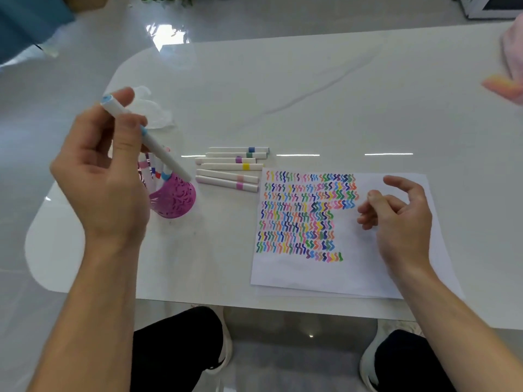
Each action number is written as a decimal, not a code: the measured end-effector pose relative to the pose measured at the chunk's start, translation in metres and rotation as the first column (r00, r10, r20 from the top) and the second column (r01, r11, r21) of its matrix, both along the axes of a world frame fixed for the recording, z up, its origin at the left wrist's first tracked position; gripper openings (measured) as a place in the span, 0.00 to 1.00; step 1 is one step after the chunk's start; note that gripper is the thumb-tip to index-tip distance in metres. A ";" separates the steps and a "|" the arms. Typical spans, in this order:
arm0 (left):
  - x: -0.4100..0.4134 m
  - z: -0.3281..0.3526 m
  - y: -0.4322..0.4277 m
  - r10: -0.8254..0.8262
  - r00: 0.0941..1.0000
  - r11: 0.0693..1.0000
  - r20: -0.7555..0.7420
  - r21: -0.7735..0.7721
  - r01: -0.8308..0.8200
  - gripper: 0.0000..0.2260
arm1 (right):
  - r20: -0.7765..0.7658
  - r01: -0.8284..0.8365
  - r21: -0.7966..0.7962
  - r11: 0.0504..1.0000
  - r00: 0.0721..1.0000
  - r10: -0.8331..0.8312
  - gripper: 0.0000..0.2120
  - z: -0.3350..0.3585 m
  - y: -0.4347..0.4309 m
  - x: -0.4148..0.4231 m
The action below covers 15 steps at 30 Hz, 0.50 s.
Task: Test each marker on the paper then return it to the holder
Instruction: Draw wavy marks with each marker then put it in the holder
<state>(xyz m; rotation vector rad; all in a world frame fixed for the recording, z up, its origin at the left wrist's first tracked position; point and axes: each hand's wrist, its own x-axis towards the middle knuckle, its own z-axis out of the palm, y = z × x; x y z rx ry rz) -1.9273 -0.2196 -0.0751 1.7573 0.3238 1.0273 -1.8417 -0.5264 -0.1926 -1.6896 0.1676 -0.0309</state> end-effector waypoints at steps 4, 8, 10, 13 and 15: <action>-0.006 -0.006 0.016 0.122 0.992 0.988 -0.044 0.096 -0.118 0.11 | 0.009 -0.009 -0.015 1.000 1.000 0.009 0.12 -0.001 0.004 -0.001; -0.009 -0.012 0.021 0.198 0.974 0.961 -0.111 0.219 -0.170 0.08 | 0.028 -0.007 -0.045 0.999 1.000 0.008 0.11 -0.003 0.008 -0.001; -0.011 -0.018 0.025 0.204 0.959 0.951 -0.194 0.271 -0.148 0.10 | 0.037 0.000 -0.042 0.999 0.999 0.001 0.11 -0.004 0.008 -0.001; -0.015 -0.026 0.034 0.217 0.907 0.942 -0.361 0.321 -0.098 0.09 | 0.044 0.005 -0.043 0.999 0.999 -0.003 0.11 -0.006 0.008 0.000; -0.018 -0.030 0.038 0.248 0.860 0.933 -0.445 0.348 -0.089 0.08 | 0.044 0.005 -0.040 0.999 0.999 -0.003 0.10 -0.007 0.008 0.000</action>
